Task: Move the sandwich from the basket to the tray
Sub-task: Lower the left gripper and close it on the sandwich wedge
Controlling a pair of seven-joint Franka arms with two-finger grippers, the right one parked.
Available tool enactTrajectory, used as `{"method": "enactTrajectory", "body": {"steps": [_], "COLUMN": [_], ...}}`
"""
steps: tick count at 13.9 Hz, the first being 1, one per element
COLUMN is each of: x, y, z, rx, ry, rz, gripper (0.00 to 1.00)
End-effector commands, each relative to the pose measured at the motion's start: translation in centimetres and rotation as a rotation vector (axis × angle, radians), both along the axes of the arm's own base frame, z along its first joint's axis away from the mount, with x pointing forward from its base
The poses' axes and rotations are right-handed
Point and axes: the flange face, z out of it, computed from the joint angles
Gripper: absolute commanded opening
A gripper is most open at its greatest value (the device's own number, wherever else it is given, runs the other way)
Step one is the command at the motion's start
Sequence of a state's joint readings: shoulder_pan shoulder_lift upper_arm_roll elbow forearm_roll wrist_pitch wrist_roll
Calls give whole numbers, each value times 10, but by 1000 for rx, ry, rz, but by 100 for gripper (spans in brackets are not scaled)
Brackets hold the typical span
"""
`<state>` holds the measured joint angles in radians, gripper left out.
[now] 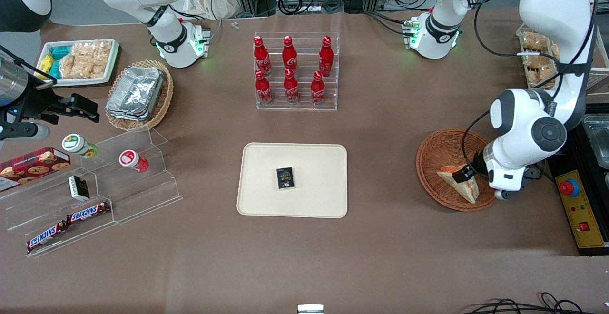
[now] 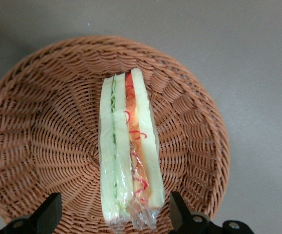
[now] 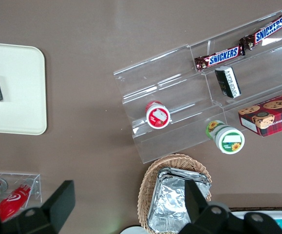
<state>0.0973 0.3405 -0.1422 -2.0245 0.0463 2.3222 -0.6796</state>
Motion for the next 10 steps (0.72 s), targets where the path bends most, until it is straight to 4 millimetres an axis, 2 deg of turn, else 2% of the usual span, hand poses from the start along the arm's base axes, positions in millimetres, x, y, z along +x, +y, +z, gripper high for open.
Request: {"method": "enactTrajectory", "body": {"steps": [1,4,5,6,7,10], "x": [-8,-9,-6,5,8,7], "y": [1,1,11,22,21,1], "z": [-13,-19,-23,-17,-18,-30], "rx": [1,0,5,21,37,75], "ry": [-10,-1,1,-20,-24,-15], "rz": [17,21,75,148,179,190], "gripper": [100,100,95,85,70,19]}}
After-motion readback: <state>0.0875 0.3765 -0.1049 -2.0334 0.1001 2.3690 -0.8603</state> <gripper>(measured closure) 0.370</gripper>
